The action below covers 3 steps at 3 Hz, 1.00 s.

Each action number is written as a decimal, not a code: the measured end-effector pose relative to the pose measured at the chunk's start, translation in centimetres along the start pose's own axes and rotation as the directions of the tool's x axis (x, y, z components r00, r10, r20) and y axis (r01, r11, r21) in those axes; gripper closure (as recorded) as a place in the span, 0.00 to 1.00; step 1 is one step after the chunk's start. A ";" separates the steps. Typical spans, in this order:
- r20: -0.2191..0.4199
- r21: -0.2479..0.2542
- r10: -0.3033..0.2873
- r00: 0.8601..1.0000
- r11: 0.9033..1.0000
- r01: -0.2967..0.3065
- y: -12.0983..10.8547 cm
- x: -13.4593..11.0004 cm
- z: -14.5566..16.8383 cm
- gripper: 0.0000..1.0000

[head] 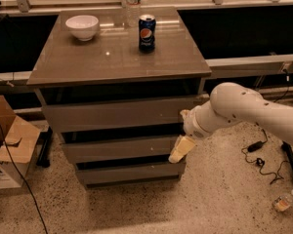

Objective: Open middle drawer

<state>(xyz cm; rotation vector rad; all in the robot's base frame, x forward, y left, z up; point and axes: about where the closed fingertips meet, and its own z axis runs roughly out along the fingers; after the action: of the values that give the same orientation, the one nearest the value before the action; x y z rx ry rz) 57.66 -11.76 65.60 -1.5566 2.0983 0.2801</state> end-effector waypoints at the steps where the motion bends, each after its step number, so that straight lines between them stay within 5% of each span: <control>1: 0.028 -0.014 0.024 0.999 1.000 -0.024 -0.7 0.9 3.8 0.00; 3: 0.067 -0.038 0.097 0.993 0.995 -0.094 -1.6 2.8 8.0 0.00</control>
Offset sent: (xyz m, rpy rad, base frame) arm 0.0538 0.0028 -0.1155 0.1641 0.0675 -0.1111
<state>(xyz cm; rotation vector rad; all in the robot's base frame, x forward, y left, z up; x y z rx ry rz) 60.81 -10.97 57.59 -1.4472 2.1276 0.4003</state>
